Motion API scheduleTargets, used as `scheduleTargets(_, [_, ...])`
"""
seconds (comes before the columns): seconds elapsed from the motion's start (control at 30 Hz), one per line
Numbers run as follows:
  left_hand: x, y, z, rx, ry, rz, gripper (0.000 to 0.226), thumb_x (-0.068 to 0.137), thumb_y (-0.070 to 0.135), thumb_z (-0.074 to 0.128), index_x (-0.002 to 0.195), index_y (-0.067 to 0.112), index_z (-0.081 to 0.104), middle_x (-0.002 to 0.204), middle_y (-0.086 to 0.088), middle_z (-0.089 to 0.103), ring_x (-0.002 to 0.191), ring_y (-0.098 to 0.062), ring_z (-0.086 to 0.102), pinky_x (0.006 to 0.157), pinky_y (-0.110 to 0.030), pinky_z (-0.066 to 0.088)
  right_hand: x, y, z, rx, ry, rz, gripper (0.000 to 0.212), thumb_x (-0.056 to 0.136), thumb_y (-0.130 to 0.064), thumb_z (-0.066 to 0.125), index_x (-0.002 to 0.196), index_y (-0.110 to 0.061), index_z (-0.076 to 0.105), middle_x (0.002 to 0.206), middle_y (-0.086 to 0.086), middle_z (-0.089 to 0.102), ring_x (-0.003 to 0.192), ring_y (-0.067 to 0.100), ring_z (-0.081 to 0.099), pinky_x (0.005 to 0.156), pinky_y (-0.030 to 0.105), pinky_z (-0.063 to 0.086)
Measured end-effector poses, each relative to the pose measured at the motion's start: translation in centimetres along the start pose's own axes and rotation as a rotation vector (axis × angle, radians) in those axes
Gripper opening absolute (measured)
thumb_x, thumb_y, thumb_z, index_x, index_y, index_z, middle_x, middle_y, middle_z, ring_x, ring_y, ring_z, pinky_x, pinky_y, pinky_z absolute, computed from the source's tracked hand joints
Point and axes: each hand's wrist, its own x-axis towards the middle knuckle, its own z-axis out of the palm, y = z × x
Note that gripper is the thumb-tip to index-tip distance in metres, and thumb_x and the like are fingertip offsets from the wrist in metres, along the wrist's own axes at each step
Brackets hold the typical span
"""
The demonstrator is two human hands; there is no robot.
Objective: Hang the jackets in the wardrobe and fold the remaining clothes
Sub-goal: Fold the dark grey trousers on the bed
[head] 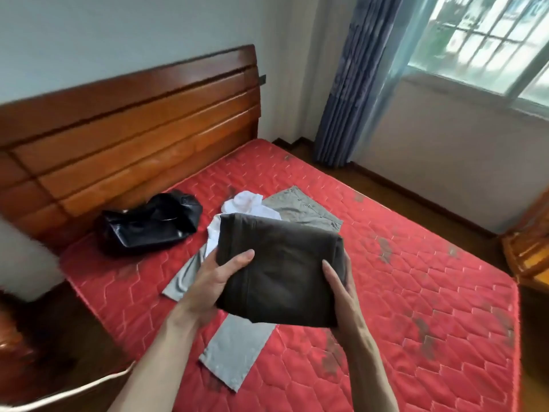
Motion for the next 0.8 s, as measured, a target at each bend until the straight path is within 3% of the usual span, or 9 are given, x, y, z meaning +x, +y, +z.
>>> scheduleTargets(0.17, [-4.3,3.2,-5.4,-0.062,0.133,0.058,0.036,0.095,0.012,0.062,0.129,0.002,0.067,0.130,-0.020,0.069,0.121,-0.036,0.067,0.103,-0.045,0.055,-0.7,-1.0,7.7,0.024,-0.086,-0.014,0.064,0.084,-0.041,0.073,0.144,-0.047,0.052,0.136,-0.031,0.060,0.126,-0.002,0.059,0.097,0.022,0.051])
scheduleTargets(0.33, [-8.4,6.4,-13.7,0.015,0.325,0.108,0.036,0.094,0.019,0.071,0.129,0.010,0.069,0.127,-0.013,0.072,0.120,-0.033,0.068,0.110,-0.054,0.047,-1.5,-1.7,16.7,-0.046,-0.231,-0.050,0.051,0.095,-0.027,0.070,0.140,-0.043,0.055,0.128,-0.026,0.066,0.119,-0.001,0.064,0.099,0.027,0.053])
scheduleTargets(0.53, [-14.7,10.4,-24.0,0.097,0.568,0.163,0.036,0.092,0.032,0.074,0.127,0.026,0.068,0.119,0.004,0.076,0.111,-0.016,0.072,0.106,-0.045,0.052,-3.6,-0.9,29.7,-0.111,-0.382,-0.020,0.044,0.094,-0.031,0.074,0.136,-0.037,0.062,0.130,-0.015,0.069,0.119,0.004,0.065,0.098,0.029,0.052])
scheduleTargets(0.67, [-18.8,12.5,-31.0,0.133,0.669,0.184,0.042,0.089,0.042,0.077,0.128,0.031,0.067,0.120,0.010,0.075,0.113,-0.011,0.071,0.106,-0.043,0.051,-5.7,0.1,38.3,-0.120,-0.483,0.012,0.027,0.097,-0.024,0.070,0.124,-0.027,0.069,0.109,-0.018,0.075,0.104,0.004,0.071,0.080,0.018,0.056])
scheduleTargets(0.8, [-21.7,14.3,-37.0,0.134,0.751,0.226,0.034,0.091,0.036,0.076,0.124,0.028,0.069,0.116,0.009,0.076,0.109,-0.010,0.072,0.103,-0.039,0.053,-7.4,1.7,45.6,-0.098,-0.555,0.050,0.027,0.097,-0.024,0.070,0.124,-0.027,0.069,0.113,-0.006,0.076,0.108,0.012,0.072,0.093,0.032,0.057])
